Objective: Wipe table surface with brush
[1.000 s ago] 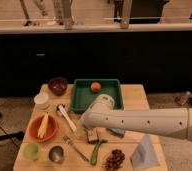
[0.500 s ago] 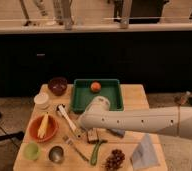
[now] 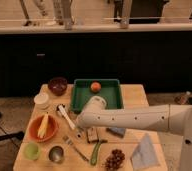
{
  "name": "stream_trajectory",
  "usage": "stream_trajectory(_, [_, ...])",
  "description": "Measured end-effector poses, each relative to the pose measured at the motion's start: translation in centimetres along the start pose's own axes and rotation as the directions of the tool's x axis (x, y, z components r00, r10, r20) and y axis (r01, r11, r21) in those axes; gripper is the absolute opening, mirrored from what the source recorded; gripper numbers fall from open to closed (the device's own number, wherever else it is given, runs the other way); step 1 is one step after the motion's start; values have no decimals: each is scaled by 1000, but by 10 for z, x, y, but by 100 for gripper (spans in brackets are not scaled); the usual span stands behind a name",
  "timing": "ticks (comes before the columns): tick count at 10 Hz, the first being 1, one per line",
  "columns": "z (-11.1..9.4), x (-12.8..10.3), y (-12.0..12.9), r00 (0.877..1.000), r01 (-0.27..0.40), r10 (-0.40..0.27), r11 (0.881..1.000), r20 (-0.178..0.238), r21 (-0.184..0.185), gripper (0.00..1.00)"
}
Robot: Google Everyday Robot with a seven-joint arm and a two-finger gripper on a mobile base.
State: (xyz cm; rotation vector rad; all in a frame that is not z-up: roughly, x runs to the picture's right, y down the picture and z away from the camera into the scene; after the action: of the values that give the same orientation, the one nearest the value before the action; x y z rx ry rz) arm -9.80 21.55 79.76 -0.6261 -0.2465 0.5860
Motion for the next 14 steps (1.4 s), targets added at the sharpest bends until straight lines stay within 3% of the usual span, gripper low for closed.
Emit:
stream_trajectory(7, [34, -17, -9, 1000, 12, -13, 999, -28, -41, 54])
stream_trajectory(11, [47, -32, -4, 998, 24, -25, 999, -62, -23, 54])
stream_trajectory(13, [57, -28, -4, 997, 14, -16, 1000, -81, -21, 54])
stream_trajectory(14, [63, -25, -4, 997, 5, -7, 1000, -82, -22, 48])
